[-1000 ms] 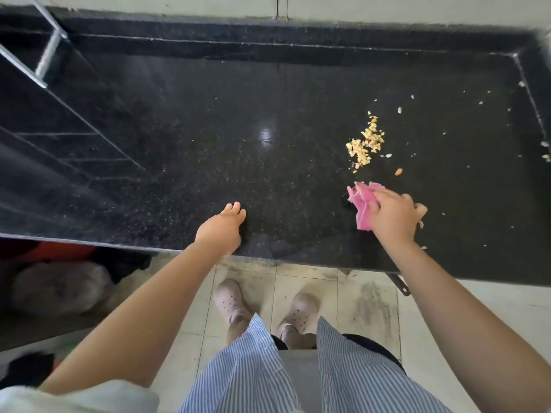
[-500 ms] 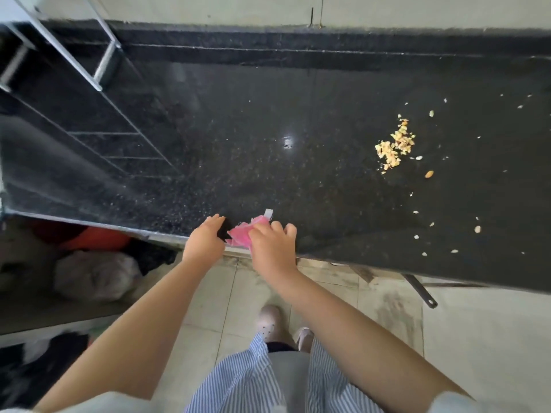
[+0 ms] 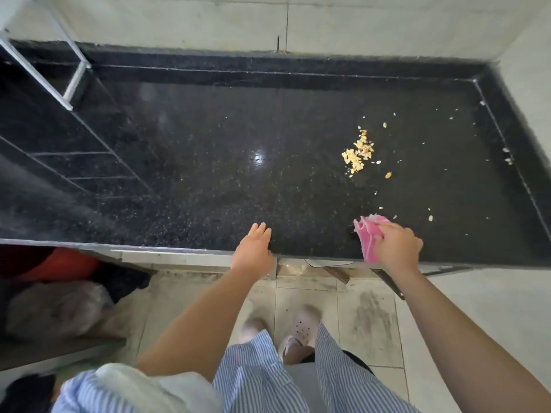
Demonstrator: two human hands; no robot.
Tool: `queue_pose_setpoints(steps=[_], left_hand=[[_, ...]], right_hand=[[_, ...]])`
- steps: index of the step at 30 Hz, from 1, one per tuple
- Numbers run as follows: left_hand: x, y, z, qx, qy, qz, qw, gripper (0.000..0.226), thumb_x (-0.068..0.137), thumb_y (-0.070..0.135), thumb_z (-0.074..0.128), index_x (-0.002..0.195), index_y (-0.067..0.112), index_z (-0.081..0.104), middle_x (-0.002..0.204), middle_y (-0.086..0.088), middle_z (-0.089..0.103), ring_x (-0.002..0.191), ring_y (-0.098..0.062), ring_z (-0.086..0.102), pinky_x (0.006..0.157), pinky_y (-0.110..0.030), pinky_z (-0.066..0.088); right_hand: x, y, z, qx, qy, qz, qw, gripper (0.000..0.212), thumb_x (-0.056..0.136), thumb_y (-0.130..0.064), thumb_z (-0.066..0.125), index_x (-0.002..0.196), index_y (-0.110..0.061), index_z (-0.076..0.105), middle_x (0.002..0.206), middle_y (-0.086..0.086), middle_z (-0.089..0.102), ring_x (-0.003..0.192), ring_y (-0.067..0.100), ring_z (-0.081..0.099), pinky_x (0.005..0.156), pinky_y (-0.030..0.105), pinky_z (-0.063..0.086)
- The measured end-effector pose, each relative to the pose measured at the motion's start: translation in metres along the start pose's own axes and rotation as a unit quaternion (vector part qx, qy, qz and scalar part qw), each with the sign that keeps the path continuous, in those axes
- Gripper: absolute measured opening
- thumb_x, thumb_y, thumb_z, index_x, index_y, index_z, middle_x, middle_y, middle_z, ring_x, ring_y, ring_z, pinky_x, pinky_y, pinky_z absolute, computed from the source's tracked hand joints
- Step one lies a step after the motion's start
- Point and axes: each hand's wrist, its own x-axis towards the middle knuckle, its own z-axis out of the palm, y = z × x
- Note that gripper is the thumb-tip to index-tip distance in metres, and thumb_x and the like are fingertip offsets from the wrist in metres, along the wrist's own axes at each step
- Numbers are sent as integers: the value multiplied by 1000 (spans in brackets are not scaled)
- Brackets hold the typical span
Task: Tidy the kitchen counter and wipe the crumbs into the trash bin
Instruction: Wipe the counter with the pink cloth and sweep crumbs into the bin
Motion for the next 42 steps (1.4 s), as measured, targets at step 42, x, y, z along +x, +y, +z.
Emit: queue_pose_setpoints(steps=[42], left_hand=[[180,144,-104,79,-2,20,997,41,99,14,32,140,9,36,145,-4,39,132,-23,40,103,-33,41]], right_hand=[[211,87,-115,110,146,-35,983,30,91,-11,47,117,-12,63,121,6,62,107,27,59,93,41,46]])
